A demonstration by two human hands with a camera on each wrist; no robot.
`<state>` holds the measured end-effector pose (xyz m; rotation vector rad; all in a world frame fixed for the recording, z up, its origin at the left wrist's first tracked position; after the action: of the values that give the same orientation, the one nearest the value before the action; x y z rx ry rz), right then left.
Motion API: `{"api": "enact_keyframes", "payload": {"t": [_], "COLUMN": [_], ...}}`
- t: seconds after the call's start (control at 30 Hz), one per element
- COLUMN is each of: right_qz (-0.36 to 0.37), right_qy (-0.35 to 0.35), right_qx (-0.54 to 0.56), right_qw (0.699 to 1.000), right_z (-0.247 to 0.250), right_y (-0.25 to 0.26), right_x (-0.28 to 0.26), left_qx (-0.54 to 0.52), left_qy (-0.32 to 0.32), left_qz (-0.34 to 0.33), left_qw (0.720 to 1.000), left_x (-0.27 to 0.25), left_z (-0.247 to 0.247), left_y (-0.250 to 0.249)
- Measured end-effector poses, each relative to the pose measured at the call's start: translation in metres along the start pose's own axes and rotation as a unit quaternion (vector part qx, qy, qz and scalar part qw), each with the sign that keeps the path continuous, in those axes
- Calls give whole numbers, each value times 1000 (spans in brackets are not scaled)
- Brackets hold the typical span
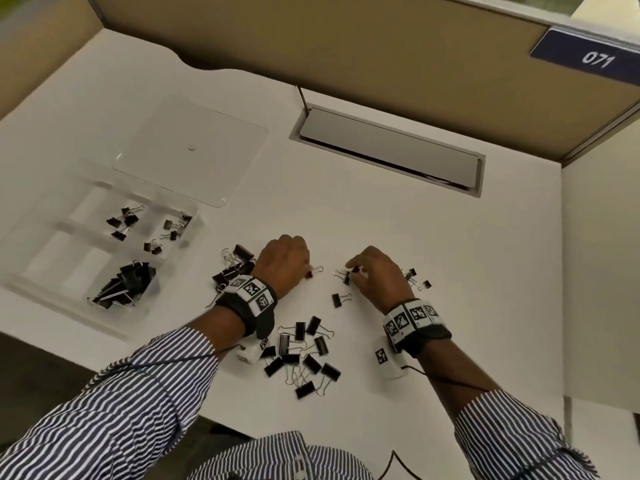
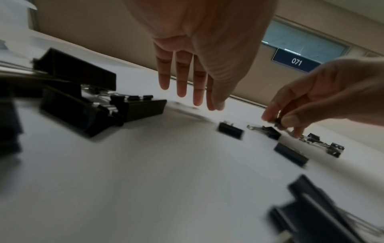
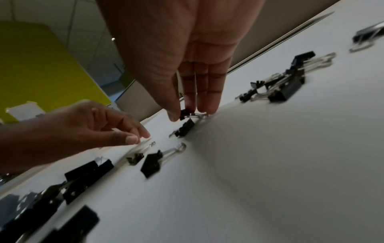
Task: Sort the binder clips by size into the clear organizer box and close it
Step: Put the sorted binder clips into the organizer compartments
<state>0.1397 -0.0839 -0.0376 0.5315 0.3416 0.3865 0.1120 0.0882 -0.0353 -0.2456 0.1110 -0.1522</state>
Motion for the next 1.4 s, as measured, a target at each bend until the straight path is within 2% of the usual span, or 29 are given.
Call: {"api": "enact_keyframes", "payload": {"t": [0.1, 0.2, 0.33, 0.47, 0.6, 0.83, 1.03, 1.1, 1.2, 1.4], "right_qz": [34, 47, 53, 64, 40, -15, -31, -32, -35, -33], "right_qy": [28, 28, 30, 15, 11, -23, -30, -31, -31, -34], "right_qx": [-24, -50, -103, -123, -82, -7, 3, 8, 12, 16], "right_qw": [999, 997, 993, 990, 996, 1000, 999, 999, 999, 999], "right_z": [-9, -13, -21, -24, -18, 5, 5, 3, 1, 1], "right_y": [5, 12, 17, 21, 18, -2, -14, -15, -15, -16], "right_x": [-6, -8, -9, -9, -9, -20, -26, -27, -28, -29], "left_qx": [-13, -17, 54, 132, 141, 125, 58, 60, 67, 57], "left_qy": [-50, -56, 3, 75, 88, 71, 19, 10, 12, 58], "left_qz": [4, 8, 67, 112, 128, 92, -17, -35, -39, 17], "left_qw": [999, 998, 996, 982, 978, 985, 998, 998, 997, 997], "left_x": [-13, -23, -32, -41, -44, -44, -39, -39, -40, -42], "left_z": [2, -1, -5, -11, -18, -18, -9, -9, -15, -26], "left_y": [-3, -7, -14, -23, -27, -42, -74, -84, -87, -74]}}
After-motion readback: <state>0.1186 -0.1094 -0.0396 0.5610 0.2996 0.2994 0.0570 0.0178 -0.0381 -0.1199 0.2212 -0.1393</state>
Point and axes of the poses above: each hand's wrist, its own x-axis towards the middle knuckle, its own z-axis out of the back of the hand, y = z × x, the point moved 9 cm from there along x, towards the middle knuckle, and after that the axes turned 4 degrees about -z, right-handed, at the moved point
